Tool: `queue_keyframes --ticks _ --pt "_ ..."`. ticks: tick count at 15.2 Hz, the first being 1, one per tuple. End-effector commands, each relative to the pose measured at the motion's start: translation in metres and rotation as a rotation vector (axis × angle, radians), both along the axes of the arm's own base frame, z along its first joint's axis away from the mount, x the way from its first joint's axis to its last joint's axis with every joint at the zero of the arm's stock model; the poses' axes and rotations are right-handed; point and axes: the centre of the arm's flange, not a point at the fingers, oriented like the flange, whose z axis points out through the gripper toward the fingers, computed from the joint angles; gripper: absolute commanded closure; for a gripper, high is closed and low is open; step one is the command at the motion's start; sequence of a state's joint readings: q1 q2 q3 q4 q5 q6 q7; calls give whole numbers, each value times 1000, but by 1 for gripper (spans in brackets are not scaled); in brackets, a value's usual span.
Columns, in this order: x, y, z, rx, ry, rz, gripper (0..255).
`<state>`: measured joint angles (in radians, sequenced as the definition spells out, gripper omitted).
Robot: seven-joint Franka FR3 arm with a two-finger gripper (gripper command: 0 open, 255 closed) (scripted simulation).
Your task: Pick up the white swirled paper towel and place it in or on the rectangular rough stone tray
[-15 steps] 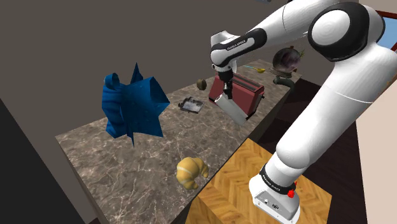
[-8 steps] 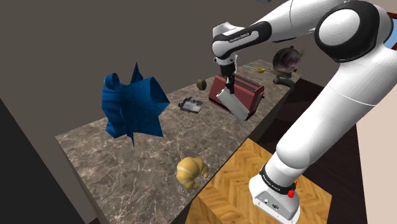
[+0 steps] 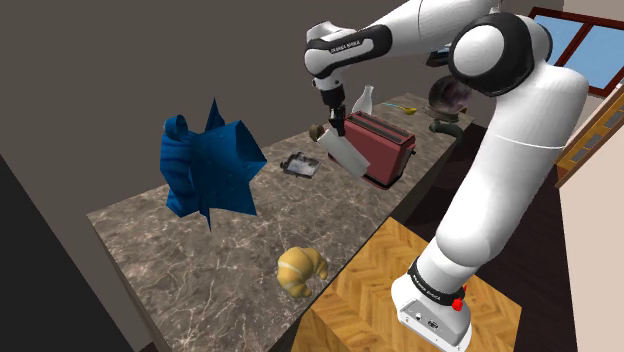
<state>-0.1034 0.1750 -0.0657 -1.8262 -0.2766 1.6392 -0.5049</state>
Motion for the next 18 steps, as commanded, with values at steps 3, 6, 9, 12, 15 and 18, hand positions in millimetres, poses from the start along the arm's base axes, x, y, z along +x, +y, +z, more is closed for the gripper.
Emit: queue_keyframes --ticks 3,6,9,12,15,18 --pt "49 18 4 0 0 0 255" --pt "86 34 7 0 0 0 255" --pt "122 49 11 0 0 0 255" --pt "141 57 7 0 0 0 255" --pt "141 57 -9 0 0 0 255" --pt "141 57 -25 0 0 0 255"
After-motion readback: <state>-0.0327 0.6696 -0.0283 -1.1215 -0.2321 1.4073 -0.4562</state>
